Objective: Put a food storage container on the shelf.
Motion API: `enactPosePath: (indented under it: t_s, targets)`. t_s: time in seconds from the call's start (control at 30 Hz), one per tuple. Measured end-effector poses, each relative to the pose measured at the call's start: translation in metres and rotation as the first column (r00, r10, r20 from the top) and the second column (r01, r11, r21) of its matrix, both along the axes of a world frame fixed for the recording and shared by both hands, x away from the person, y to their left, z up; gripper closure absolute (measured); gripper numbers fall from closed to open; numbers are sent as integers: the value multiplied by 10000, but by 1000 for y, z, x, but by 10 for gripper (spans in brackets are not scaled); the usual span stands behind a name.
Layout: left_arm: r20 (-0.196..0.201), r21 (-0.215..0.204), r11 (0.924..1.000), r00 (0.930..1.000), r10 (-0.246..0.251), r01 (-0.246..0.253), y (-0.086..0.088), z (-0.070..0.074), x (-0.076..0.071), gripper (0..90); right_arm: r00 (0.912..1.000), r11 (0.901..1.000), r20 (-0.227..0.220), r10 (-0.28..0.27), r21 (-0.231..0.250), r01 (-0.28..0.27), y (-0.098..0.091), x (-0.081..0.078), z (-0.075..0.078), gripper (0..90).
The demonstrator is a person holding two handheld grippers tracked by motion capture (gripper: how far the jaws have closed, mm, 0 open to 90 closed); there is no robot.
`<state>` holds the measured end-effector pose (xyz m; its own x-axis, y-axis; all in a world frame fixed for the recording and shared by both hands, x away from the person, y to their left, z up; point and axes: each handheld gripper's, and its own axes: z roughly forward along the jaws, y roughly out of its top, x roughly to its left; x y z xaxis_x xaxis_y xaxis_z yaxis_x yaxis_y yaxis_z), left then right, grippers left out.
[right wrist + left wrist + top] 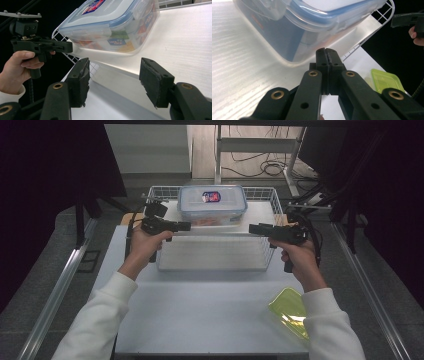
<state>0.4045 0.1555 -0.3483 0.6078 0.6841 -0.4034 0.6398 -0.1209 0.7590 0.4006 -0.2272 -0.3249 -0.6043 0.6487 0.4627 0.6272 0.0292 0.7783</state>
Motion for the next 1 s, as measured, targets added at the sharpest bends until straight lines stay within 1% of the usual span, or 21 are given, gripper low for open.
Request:
enactPosePath:
  t_s: [0.1,0.17,0.23,0.4,0.47,0.53,0.6,0.63,0.67,0.7,0.77,0.87,0.97,1.0]
  targets:
    - [79,-117,9999,10000,-20,21,6,2,-8,897,10000,10000,15,31,45,-31,0,-3,-1,413]
    - [176,-114,9999,9998,-7,9,10,3,-15,896,10000,9999,38,79,77,-80,0,-6,-1,413]
    - [222,-240,9997,9997,46,-40,14,3,-22,895,9999,9998,65,142,111,-143,0,-9,-2,413]
    - [519,-250,9997,9986,51,-38,25,-1,-44,892,9995,9996,133,278,58,-279,1,-20,-8,412]
    - [609,-257,9997,9981,3,12,28,-6,-54,890,9993,9994,170,341,14,-341,1,-24,-12,409]
    - [583,-89,9999,9983,95,-89,30,-12,-64,888,9991,9992,189,379,-155,-376,1,-29,-18,404]
    - [472,-286,9996,9989,35,-21,33,-21,-73,886,9987,9987,155,479,-193,-476,0,-34,-26,401]
    - [474,-308,9995,9989,57,-43,35,-25,-78,885,9986,9985,168,498,-224,-494,0,-36,-29,400]
    - [509,-335,9994,9986,136,-120,37,-29,-83,877,9980,9978,192,595,-293,-589,-1,-42,-36,398]
    - [528,-392,9992,9985,140,-119,38,-33,-87,877,9980,9978,192,595,-293,-589,-1,-42,-36,398]
    - [566,-468,9989,9984,48,-21,41,-41,-97,864,9976,9975,141,671,-243,-667,-2,-48,-43,393]
    - [702,-305,9995,9975,48,-26,42,-53,-111,812,9968,9966,217,769,-307,-763,-2,-59,-53,389]
    - [801,-76,9997,9965,247,-242,41,-66,-124,675,9960,9958,205,872,-311,-866,-2,-70,-63,384]
    - [787,-25,9995,9964,301,-299,41,-70,-128,616,9958,9955,193,891,-339,-885,-2,-73,-67,383]
